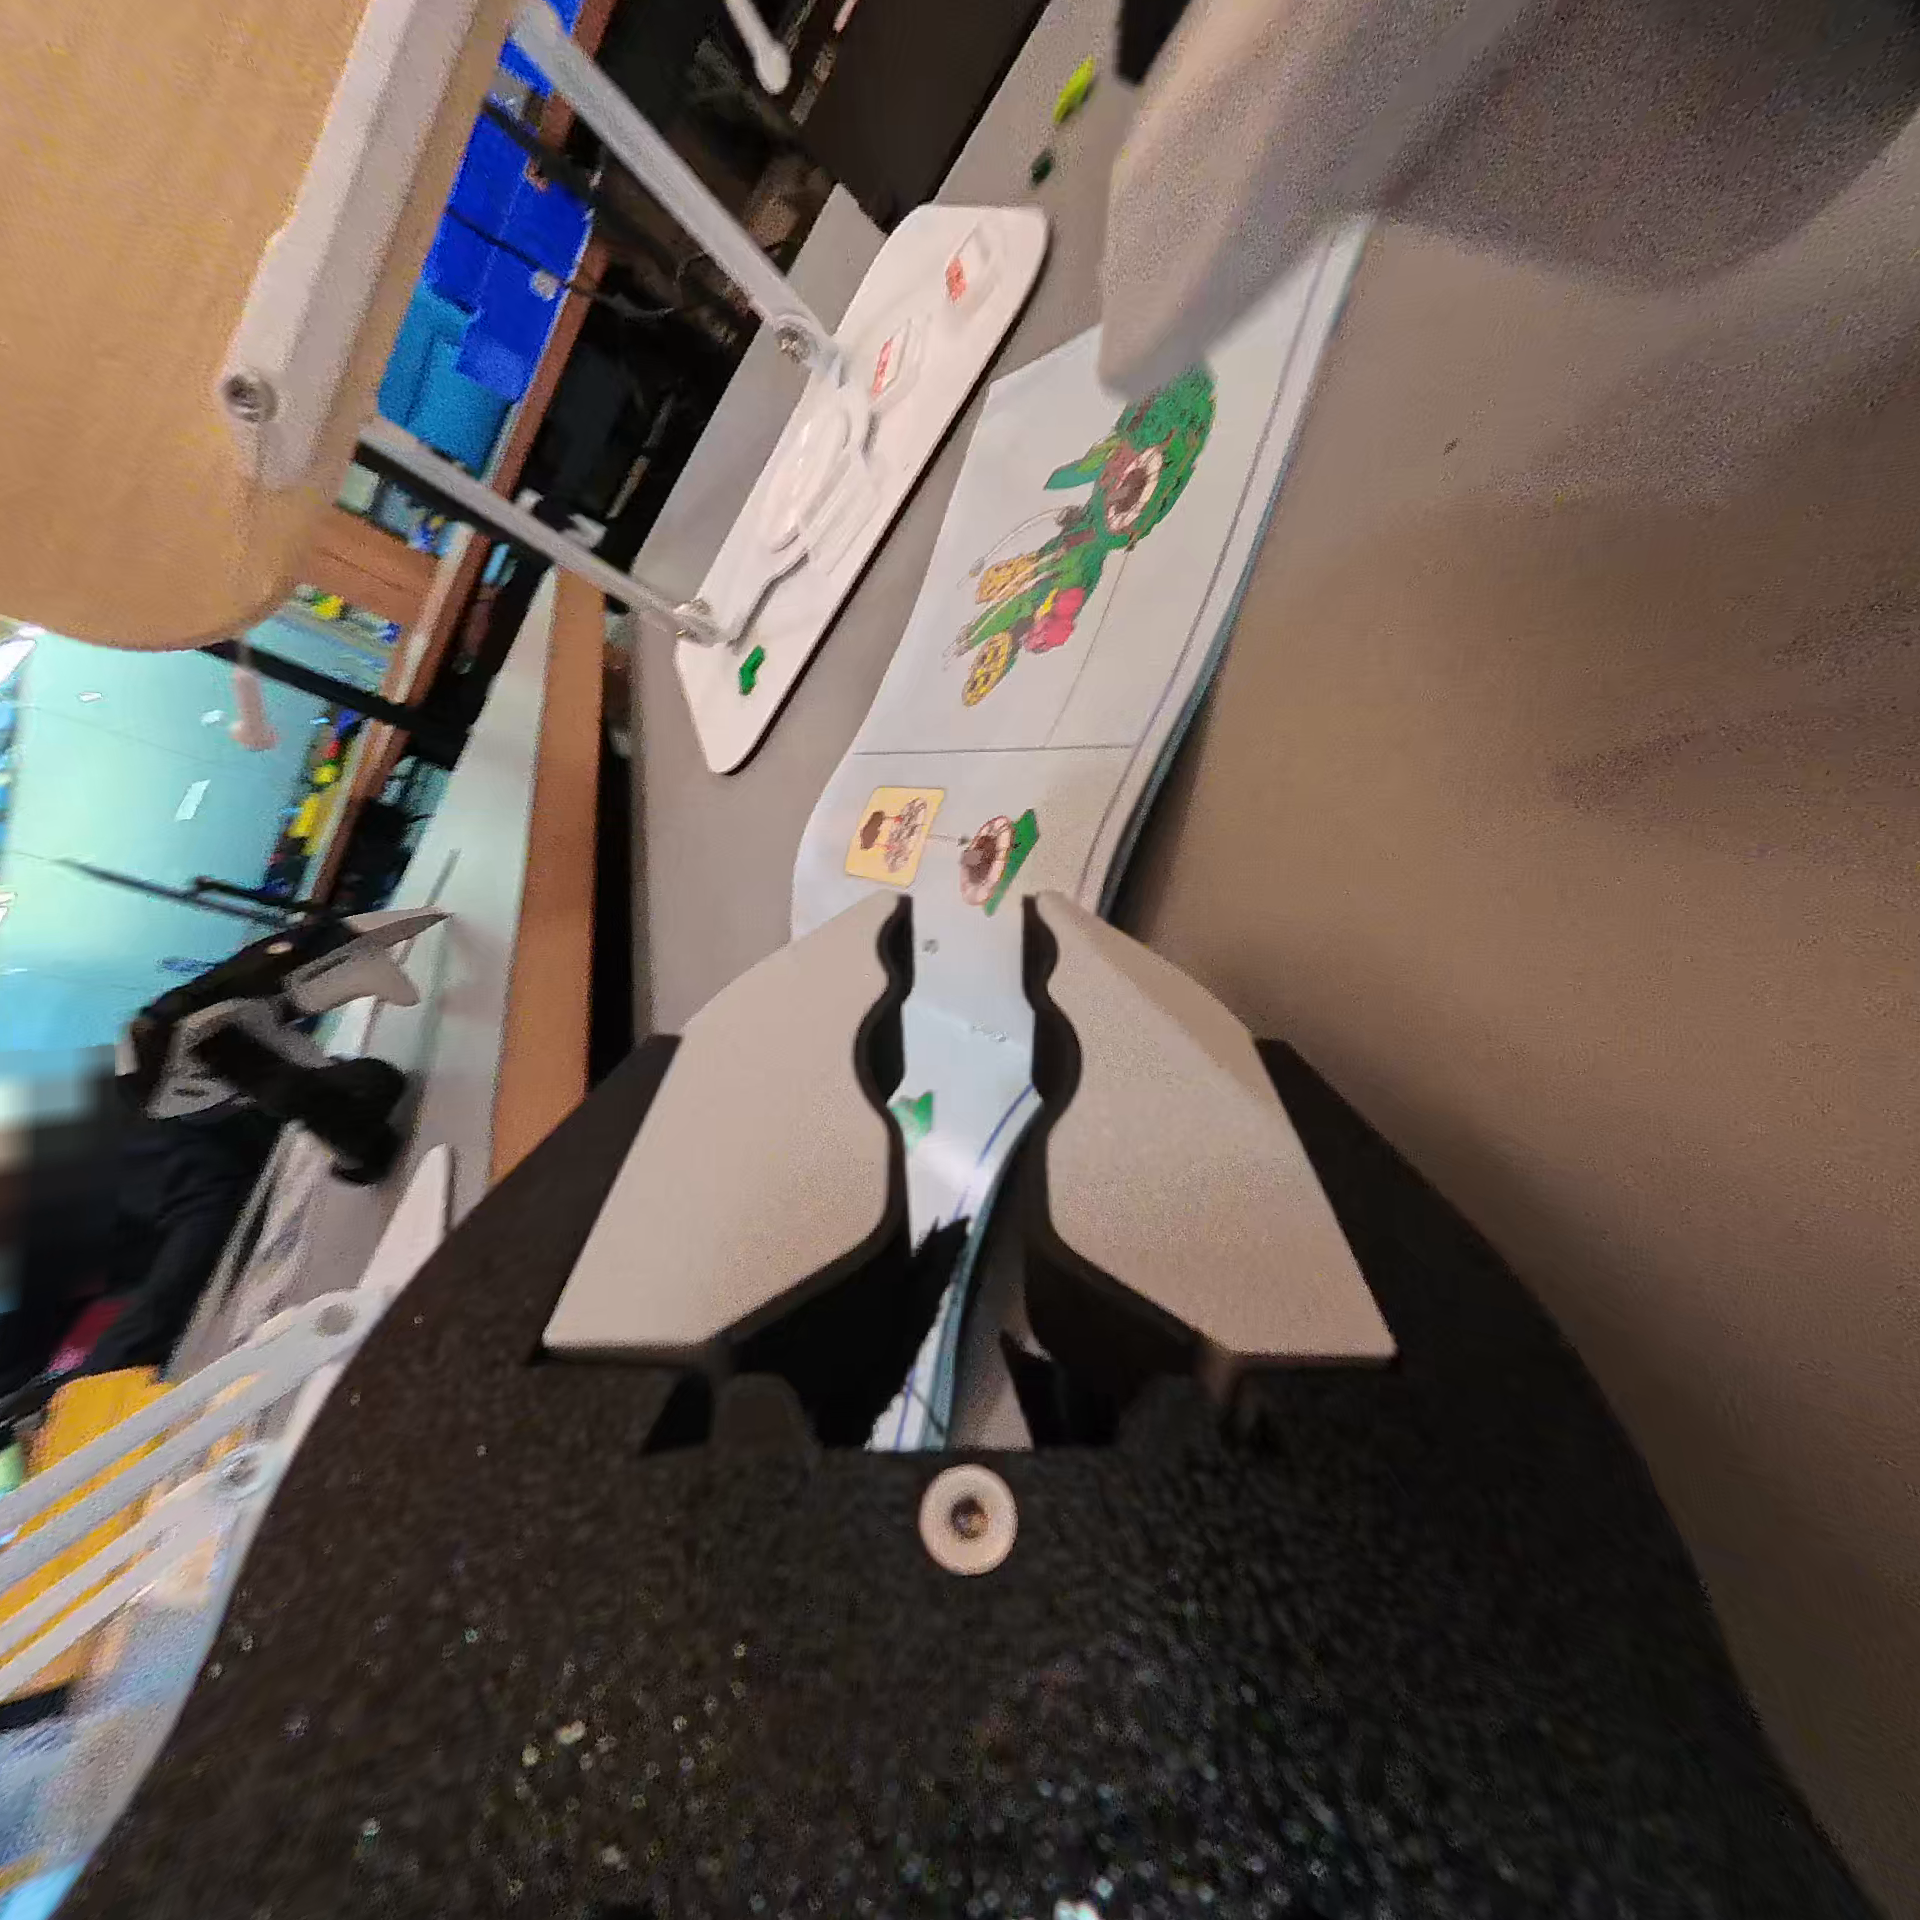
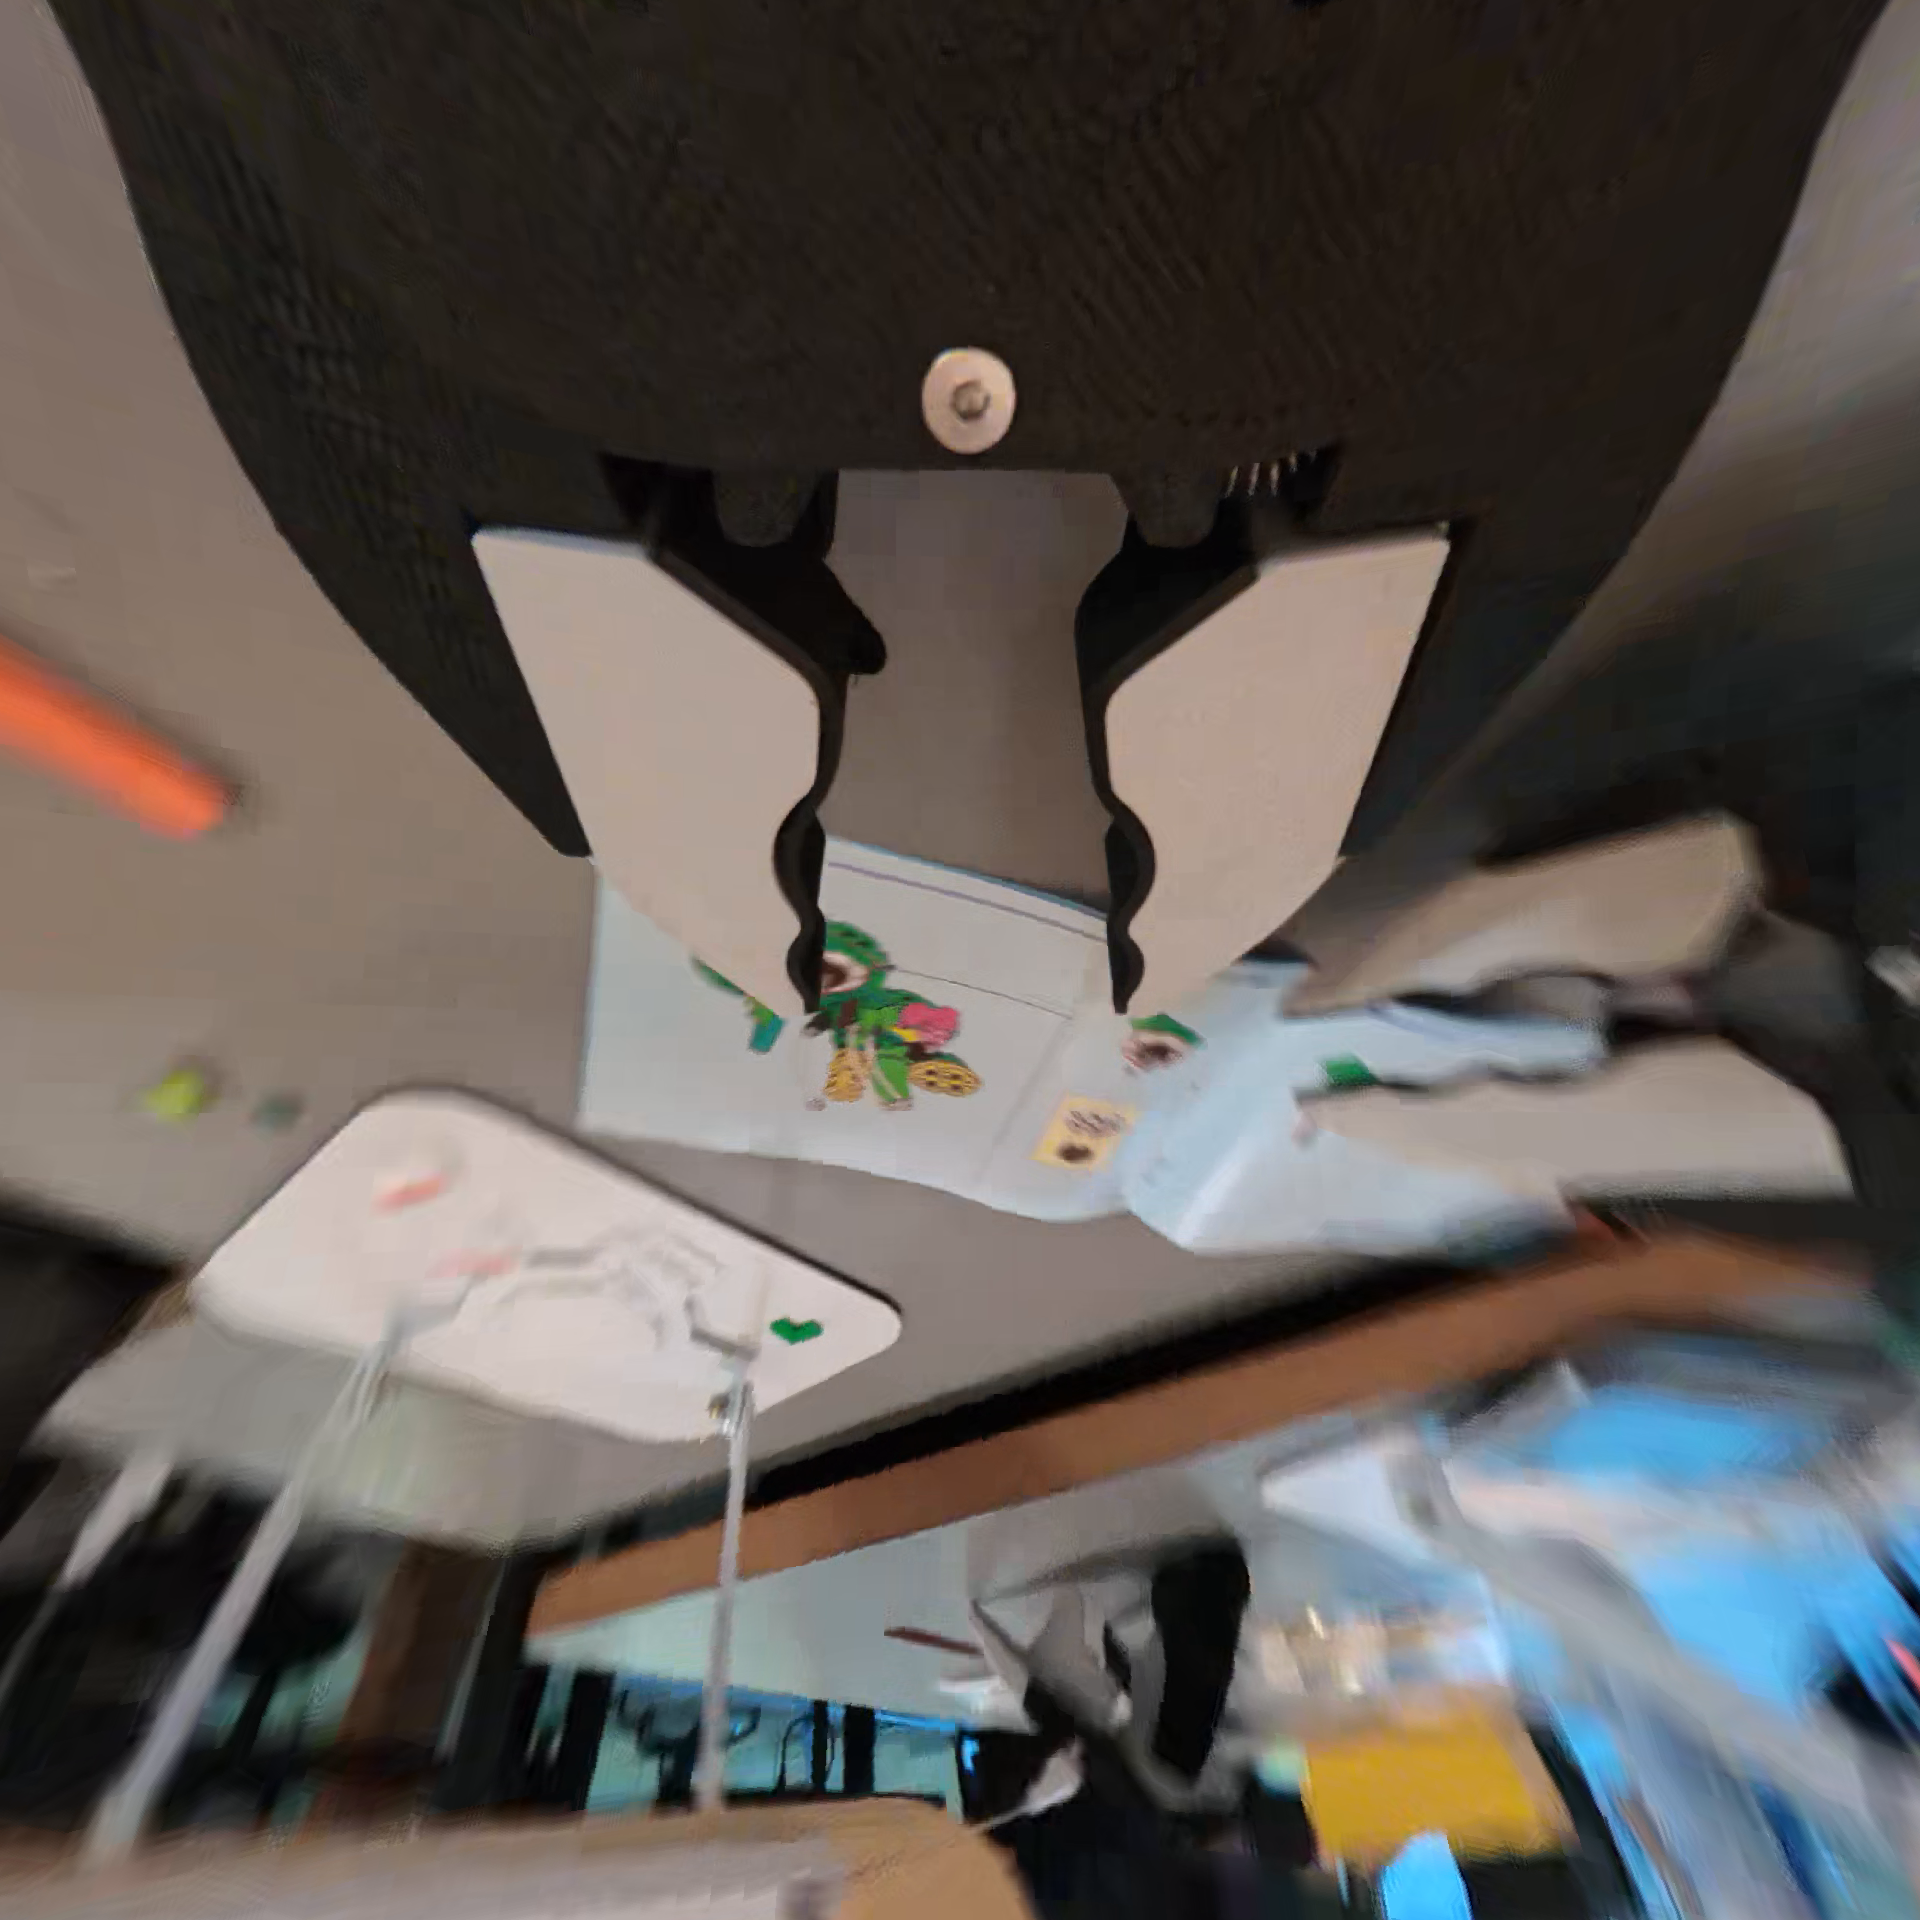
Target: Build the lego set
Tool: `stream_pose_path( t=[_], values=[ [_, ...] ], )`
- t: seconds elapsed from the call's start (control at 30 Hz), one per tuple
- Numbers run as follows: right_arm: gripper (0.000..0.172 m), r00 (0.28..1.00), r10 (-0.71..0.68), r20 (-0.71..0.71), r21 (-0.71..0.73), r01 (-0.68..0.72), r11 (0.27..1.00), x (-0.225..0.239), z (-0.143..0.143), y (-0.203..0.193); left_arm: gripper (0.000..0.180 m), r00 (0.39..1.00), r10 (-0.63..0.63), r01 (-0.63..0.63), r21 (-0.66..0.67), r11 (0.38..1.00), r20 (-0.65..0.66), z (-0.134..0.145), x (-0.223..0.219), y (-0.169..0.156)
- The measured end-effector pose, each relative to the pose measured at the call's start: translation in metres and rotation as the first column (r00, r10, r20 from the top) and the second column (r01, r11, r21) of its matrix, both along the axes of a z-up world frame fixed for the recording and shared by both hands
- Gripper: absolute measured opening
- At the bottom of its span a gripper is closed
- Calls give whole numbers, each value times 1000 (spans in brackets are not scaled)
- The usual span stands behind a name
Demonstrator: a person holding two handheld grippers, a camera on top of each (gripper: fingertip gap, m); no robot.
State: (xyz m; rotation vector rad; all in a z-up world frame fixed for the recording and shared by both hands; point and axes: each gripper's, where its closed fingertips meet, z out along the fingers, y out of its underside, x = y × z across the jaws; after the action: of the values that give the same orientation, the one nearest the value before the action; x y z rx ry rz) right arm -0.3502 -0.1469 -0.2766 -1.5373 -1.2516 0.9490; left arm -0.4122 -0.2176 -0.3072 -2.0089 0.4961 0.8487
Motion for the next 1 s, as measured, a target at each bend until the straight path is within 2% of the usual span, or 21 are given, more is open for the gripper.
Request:
stream_pose_path(
  t=[0.07,0.1,0.17,0.4,0.67,0.8,1.0],
  values=[
    [51,997,10,70,317,-31,948,-4,2,-5,26,995,-39,38,11,999,91,-1,6,1],
    [49,996,22,92,419,-58,906,-7,3,-9,30,988,-56,56,6,998,144,-3,8,1],
    [47,994,46,99,497,-89,863,-12,5,-19,37,975,-72,76,-8,997,210,-7,10,2],
    [43,999,32,34,478,-45,877,-12,11,-18,37,986,-54,61,-41,997,159,-11,2,8],
    [43,997,35,75,525,-69,849,-10,0,-16,31,999,6,-4,-29,1000,52,-6,-11,10],
    [43,994,81,72,558,-107,823,-12,1,-26,34,985,-71,79,-47,996,156,-13,3,13],
    [43,999,43,1,501,-38,865,-8,9,-15,39,968,-68,90,-83,993,240,-21,2,16]
  ],
)
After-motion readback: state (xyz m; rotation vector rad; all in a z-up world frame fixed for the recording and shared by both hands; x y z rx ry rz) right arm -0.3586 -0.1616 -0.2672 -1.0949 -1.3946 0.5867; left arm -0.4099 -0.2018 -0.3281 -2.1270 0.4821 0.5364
